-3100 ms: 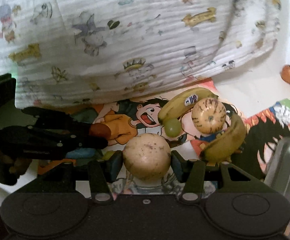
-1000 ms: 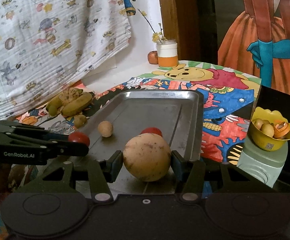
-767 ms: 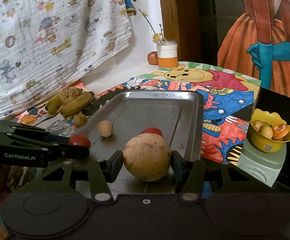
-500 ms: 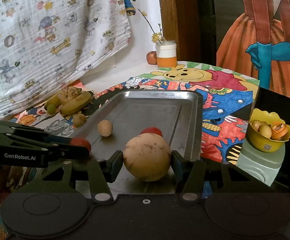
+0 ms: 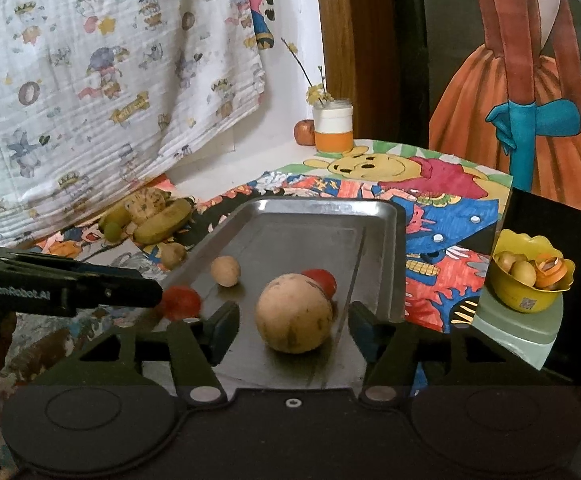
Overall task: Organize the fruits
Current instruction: 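Carry both fruits to the metal tray and open both tools to set them down, then lift both open tools away from the tray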
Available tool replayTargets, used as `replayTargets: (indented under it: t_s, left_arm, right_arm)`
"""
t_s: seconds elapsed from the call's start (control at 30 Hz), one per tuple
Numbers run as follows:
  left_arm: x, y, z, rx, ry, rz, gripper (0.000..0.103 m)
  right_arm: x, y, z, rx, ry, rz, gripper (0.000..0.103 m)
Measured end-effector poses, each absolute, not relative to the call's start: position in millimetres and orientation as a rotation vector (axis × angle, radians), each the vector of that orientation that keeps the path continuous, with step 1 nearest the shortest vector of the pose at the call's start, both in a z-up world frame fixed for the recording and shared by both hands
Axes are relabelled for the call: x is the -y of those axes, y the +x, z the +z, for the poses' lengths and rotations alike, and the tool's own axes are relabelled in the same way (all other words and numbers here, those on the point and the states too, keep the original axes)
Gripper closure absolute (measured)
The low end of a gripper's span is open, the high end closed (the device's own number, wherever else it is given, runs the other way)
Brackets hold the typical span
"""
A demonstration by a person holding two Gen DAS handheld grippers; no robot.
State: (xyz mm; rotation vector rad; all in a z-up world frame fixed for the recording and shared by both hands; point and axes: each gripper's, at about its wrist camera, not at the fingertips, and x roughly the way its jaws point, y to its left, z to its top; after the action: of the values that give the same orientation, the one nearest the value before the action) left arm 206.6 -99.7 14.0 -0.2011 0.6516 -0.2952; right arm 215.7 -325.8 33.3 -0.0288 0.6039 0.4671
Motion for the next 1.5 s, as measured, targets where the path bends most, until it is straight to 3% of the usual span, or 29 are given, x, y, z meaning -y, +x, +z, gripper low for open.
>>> replayTargets:
  t_s: [0.1,0.33,0.43,0.57,1.5]
  left_arm:
    - [93,196,22,-0.614,-0.219,-0.266,0.033]
    - [74,168,38,-0.552,-0.240,-0.196,0.007]
    - [65,154,44,-0.526,-0.245,-0.160,0.001]
    - [52,135,50,-0.504,-0.237,-0.116,0.000]
    - [-34,67,12,-0.594,-0.256,0.084,0.000]
  right_arm:
    - [321,205,42,-0.585,-0.023,0.463,0.028]
    - [307,174,64,-0.551,0.000,0.450,0.011]
    - [300,159,71,-0.543,0.018,0.447,0.006]
    - [289,141,77,-0.546,0.042,0.443,0.001]
    - [189,102,43,-0.726,0.009,0.509,0.001]
